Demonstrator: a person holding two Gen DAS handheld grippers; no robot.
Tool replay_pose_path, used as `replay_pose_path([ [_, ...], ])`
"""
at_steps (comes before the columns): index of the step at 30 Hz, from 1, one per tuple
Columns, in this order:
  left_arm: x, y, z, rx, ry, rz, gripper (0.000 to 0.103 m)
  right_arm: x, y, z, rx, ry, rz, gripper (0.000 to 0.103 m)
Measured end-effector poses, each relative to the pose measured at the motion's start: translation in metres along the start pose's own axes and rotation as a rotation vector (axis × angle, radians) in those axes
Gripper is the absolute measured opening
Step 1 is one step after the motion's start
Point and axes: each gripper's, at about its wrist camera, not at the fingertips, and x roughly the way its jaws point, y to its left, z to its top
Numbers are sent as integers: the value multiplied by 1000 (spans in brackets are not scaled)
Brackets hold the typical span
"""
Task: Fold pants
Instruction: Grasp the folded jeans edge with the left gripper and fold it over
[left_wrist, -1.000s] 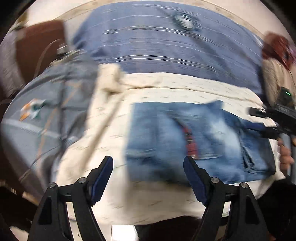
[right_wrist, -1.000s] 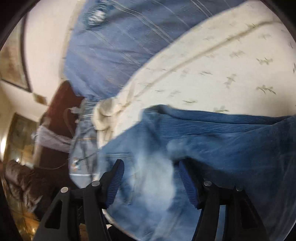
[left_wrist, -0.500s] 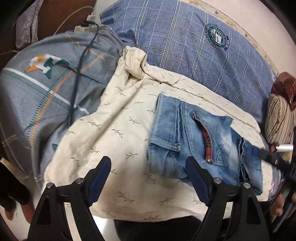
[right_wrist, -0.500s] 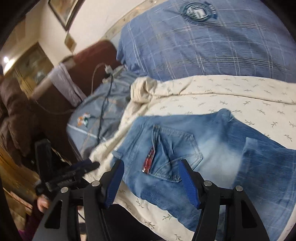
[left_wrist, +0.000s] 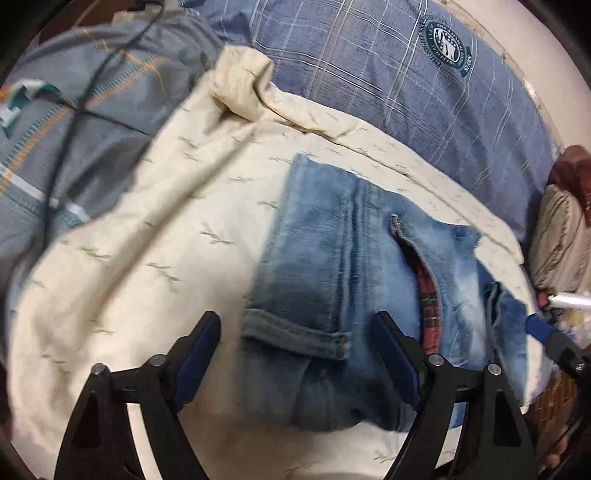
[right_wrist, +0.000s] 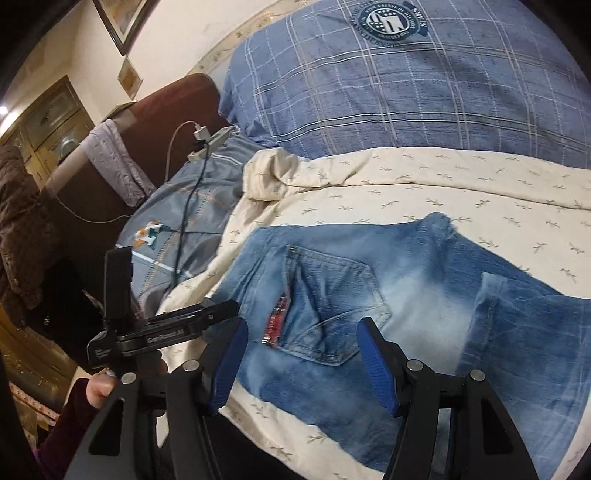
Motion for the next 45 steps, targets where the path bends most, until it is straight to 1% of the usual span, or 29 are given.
replay_pose_path([
  [1,3,-2,1,0,7,-32,66,1,-3,0,8,-1,-9,65],
  [2,5,-4,2,5,11,-41,62,2,-8,0,25,-2,-15,65],
  [3,7,-6,3,14,14,-44,59,3,-12,0,42,-1,-17,65],
  [4,10,-8,4,21,21,-60,50,4,-16,0,54,-1,-19,65],
  [5,12,-10,5,25,30,-84,39,5,-21,0,65,-6,-27,65],
  [6,13,-11,5,29,35,-102,37,5,-23,0,69,-10,-34,65],
  [8,13,-13,7,33,34,-111,29,5,-31,-1,85,-19,-41,65],
  [9,13,-14,8,36,34,-112,28,5,-35,-2,96,-23,-44,65],
  [11,10,-20,8,59,27,-98,22,2,-45,-4,118,-38,-57,65],
  [13,4,-27,9,87,9,-71,19,-4,-56,-7,134,-55,-78,65],
  [16,-13,-46,12,147,-41,-22,17,-17,-77,-14,178,-98,-98,65],
  [19,-34,-78,13,269,-89,40,16,-29,-100,-20,240,-134,-112,65],
  [20,-40,-88,13,302,-101,50,16,-33,-108,-21,262,-145,-111,65],
  [24,-64,-136,10,438,-141,59,16,-48,-131,-25,325,-192,-107,65],
  [27,-76,-180,-1,563,-161,67,16,-61,-147,-26,380,-236,-81,65],
  [30,-77,-222,-17,670,-160,59,16,-75,-163,-29,423,-274,-79,65],
  [34,-68,-284,-45,814,-130,23,16,-95,-184,-35,494,-316,-56,65],
  [37,-46,-331,-76,932,-88,-3,16,-119,-209,-42,554,-367,-42,65],
  [40,-12,-361,-105,1010,-30,-21,16,-143,-234,-52,615,-411,-27,65],
  [42,10,-371,-122,1057,14,2,18,-157,-249,-59,655,-432,9,65],
  [43,18,-375,-132,1081,39,12,22,-163,-257,-62,669,-436,34,65],
  [44,18,-377,-139,1091,58,-13,23,-167,-264,-64,679,-434,61,65],
  [45,11,-378,-148,1104,82,-95,23,-169,-270,-65,688,-429,90,65],
])
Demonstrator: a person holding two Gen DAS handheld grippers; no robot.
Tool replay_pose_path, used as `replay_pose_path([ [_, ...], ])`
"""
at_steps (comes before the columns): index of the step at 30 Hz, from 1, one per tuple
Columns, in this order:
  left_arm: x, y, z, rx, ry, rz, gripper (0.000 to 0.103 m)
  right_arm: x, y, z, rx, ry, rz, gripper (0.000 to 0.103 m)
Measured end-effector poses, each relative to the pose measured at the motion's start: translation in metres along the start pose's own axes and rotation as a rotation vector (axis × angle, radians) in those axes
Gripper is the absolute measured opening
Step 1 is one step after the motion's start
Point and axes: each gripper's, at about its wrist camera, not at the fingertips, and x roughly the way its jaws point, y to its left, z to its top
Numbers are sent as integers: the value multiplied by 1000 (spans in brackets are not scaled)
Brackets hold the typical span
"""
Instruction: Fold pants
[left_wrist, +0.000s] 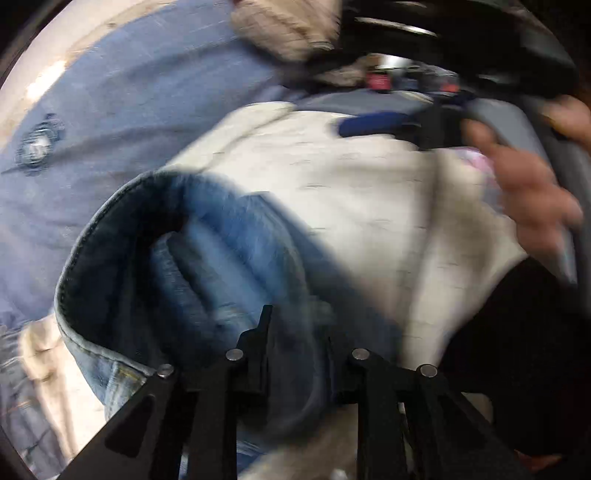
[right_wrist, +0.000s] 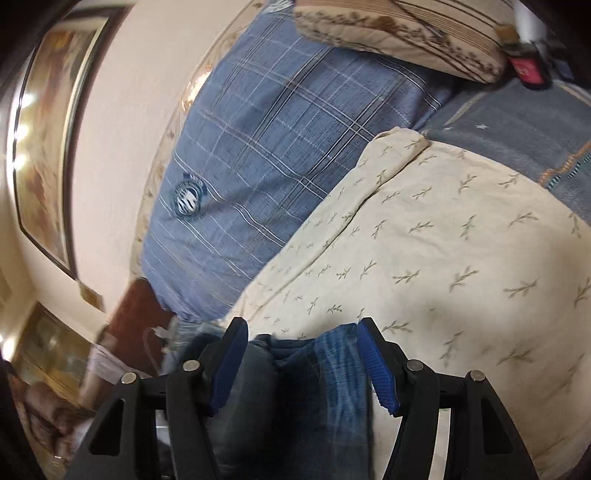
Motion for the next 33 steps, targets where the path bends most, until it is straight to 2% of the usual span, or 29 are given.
replay_pose_path([
  [1,-8,-6,-1,19,-25,-26,24,-1,-5,4,19,18,31,65],
  [3,-29,-17,-6,74,-88,4,41,2,-8,6,43,48,81,67],
  [4,-43,-19,-10,89,-125,40,56,5,-8,6,46,66,91,68],
  [5,-53,-18,-13,88,-153,57,58,10,-6,4,40,91,93,69],
  [8,-86,6,-27,13,-213,48,59,27,6,-8,-2,164,76,69],
  [13,-103,69,-54,-187,-197,157,59,50,12,-23,-1,229,79,69],
  [17,-104,109,-56,-341,-200,131,59,73,5,-24,62,247,38,69],
  [19,-90,114,-51,-353,-167,141,59,87,0,-28,95,295,50,69],
  [21,-72,113,-44,-356,-128,85,59,99,-3,-35,145,346,105,70],
  [22,-59,109,-41,-352,-98,51,59,100,-1,-37,149,353,119,70],
  [25,-32,94,-46,-351,-25,19,59,93,3,-39,155,354,206,70],
  [27,-24,86,-48,-361,-26,12,59,89,6,-40,159,354,267,78],
  [33,-28,82,-49,-358,-47,-5,59,95,23,-48,60,368,182,80],
])
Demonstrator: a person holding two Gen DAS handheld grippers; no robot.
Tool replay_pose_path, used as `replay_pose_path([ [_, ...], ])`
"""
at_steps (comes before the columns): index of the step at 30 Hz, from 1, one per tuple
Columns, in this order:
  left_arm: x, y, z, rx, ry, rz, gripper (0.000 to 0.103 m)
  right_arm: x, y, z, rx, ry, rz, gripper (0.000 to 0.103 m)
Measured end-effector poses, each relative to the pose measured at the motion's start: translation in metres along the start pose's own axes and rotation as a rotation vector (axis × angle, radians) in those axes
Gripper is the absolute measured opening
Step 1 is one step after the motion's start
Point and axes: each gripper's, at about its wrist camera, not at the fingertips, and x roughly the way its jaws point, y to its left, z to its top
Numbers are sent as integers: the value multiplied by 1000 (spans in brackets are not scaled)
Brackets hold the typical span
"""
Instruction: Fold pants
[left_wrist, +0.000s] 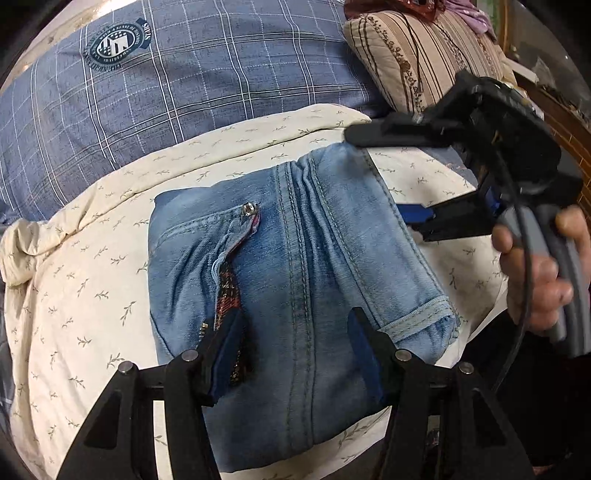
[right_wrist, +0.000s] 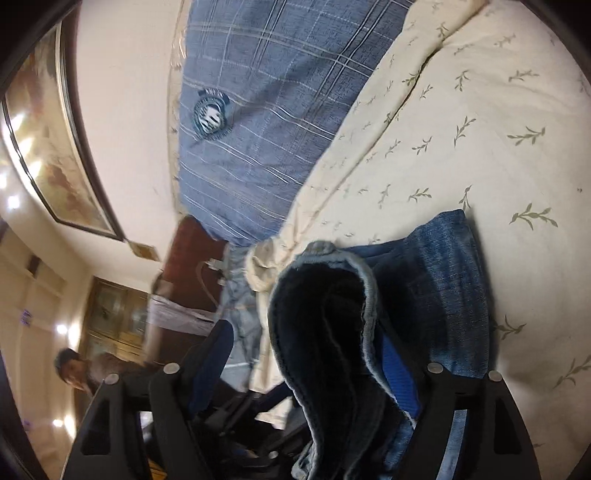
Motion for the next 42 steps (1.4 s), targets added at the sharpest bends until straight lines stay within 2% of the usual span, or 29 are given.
replay_pose_path([
  [3,3,7,2,-17,-14,-9,59,13,6,-6,-77,7,-130,80],
  [4,-1,7,1,-19,-20,-3,59,22,8,-9,-108,37,-179,78],
  [5,-6,7,0,-16,-28,6,59,32,12,-13,-166,59,-247,64],
  [6,-13,6,0,-8,-41,15,59,39,17,-17,-230,71,-316,41],
  [7,-25,6,-3,5,-67,26,59,45,20,-22,-277,84,-355,30],
  [10,-53,19,-9,27,-130,93,59,42,25,-28,-295,55,-363,18],
  [12,-58,40,-13,-4,-120,136,59,33,29,-30,-307,20,-358,15],
  [15,-45,73,-15,-96,-68,174,59,21,37,-32,-328,-34,-358,13],
  [18,-29,85,-18,-172,-25,138,59,10,44,-28,-338,-90,-366,12],
  [21,-17,67,-13,-104,-31,144,59,-1,43,-23,-325,-113,-374,10],
  [24,1,48,-9,-36,-1,183,59,-1,30,-18,-288,-102,-444,11],
  [26,12,49,-8,-43,26,191,59,2,20,-15,-265,-82,-485,11],
  [29,19,51,-14,-56,31,201,60,10,12,-15,-277,-58,-541,26],
  [34,10,52,-17,-80,32,194,60,-4,0,-8,-146,-49,-426,36],
  [36,4,47,-19,-67,19,223,59,-16,7,-9,-163,-99,-420,44],
  [39,-4,40,-19,-60,-2,271,60,-39,30,-16,-257,-230,-406,46],
  [42,-9,34,-18,-53,2,321,66,-55,48,-23,-341,-338,-379,46],
])
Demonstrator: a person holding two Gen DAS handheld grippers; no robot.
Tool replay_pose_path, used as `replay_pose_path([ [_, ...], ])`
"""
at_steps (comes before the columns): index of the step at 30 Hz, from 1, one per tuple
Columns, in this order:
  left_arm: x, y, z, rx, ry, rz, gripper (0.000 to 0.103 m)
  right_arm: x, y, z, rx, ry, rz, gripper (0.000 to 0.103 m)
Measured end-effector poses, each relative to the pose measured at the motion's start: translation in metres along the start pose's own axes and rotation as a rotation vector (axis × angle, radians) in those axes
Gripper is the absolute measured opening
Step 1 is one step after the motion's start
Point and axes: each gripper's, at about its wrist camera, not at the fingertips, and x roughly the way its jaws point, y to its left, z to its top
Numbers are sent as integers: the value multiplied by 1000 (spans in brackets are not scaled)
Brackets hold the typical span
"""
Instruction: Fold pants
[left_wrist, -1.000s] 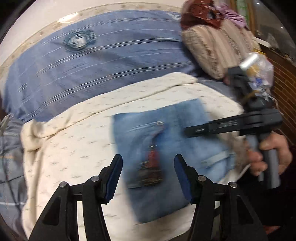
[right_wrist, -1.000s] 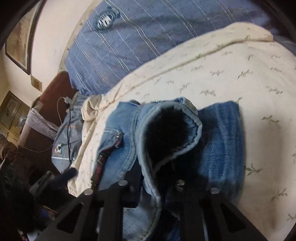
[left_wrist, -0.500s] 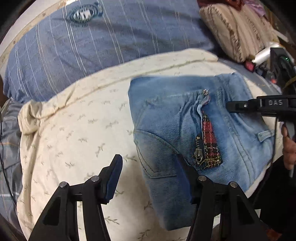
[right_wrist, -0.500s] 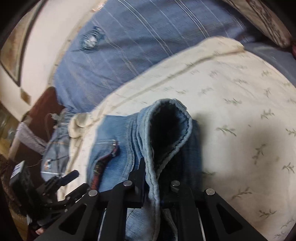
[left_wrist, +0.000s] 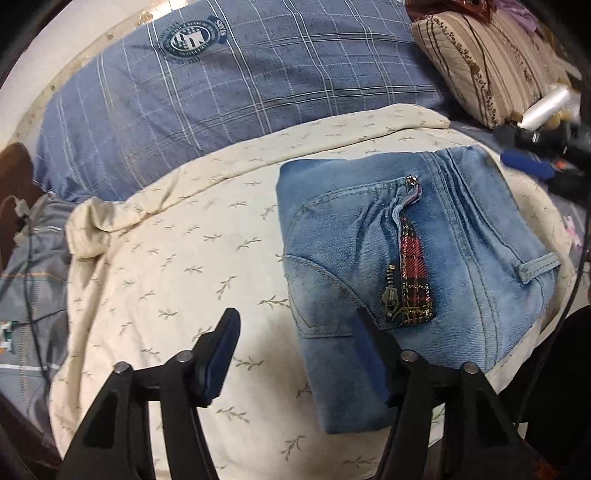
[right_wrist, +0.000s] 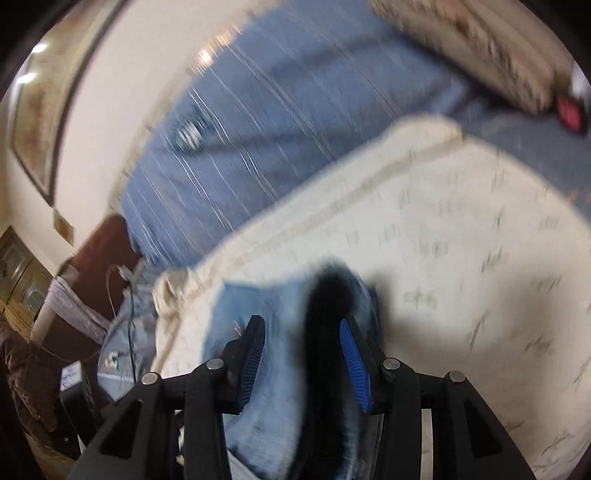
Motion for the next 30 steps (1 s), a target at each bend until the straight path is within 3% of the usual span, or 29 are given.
replay_pose_path([
  [2,0,-6,0,32,4,33,66,-4,12,1,-38,-29,56,46],
  [4,0,-10,0,52,1,50,66,7,28,1,-68,2,71,46],
  [10,3,-8,3,48,3,51,66,55,40,-1,-93,125,-15,46],
  [12,5,-8,3,45,6,56,66,77,28,-1,-77,192,-90,37],
  [15,9,-5,3,32,10,44,67,100,10,-3,-40,257,-113,37],
  [19,8,-5,2,35,14,53,67,93,17,-5,-76,246,-114,37],
  [23,4,-1,0,15,15,51,67,59,30,-10,-98,195,-33,39],
  [26,-1,1,0,0,7,45,67,36,39,-21,-112,198,24,40],
  [30,-7,6,0,-46,-5,14,67,15,51,-45,-168,231,27,40],
])
